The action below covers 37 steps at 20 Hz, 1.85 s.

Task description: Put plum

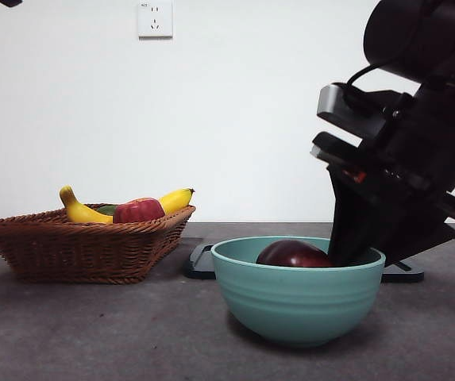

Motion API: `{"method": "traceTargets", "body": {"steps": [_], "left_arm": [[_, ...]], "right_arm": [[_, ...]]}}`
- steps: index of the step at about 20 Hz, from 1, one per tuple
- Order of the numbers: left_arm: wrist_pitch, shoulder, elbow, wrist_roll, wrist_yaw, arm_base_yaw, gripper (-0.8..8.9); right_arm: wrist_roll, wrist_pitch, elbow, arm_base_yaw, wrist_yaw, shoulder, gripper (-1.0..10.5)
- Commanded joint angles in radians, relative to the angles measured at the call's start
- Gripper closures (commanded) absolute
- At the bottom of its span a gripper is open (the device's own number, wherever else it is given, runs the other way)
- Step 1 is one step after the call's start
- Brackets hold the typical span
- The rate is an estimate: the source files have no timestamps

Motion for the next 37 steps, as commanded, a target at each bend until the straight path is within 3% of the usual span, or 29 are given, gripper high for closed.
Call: {"method": "traceTargets", "body": {"steps": [1, 8, 13, 23, 37], "left_arm": [[0.010, 0.005, 0.008, 0.002, 0.008, -0.002, 4.40], [0.012, 0.005, 0.008, 0.002, 0.008, -0.002, 4.40], [0.032, 0.005, 0.008, 0.002, 0.008, -0.002, 4.40], [0.027, 0.005, 0.008, 0.002, 0.008, -0.002, 4.40], [0.029, 0.005, 0.008, 0.002, 0.008, -0.002, 4.40]], "right_arm": [[0.011, 0.017, 0.007, 0.007, 0.003, 0.016, 9.4], [0.025, 0.026, 0.086, 0.006, -0.003, 0.005, 9.4], [0.008, -0.043, 0.255, -0.040, 0.073, 0.038, 9.4], [-0.070, -0.130, 0.614, -0.178, 0.075, 0.370, 9.4], [-0.090, -0.120, 0.645, -0.232, 0.075, 0.500, 9.4]]}}
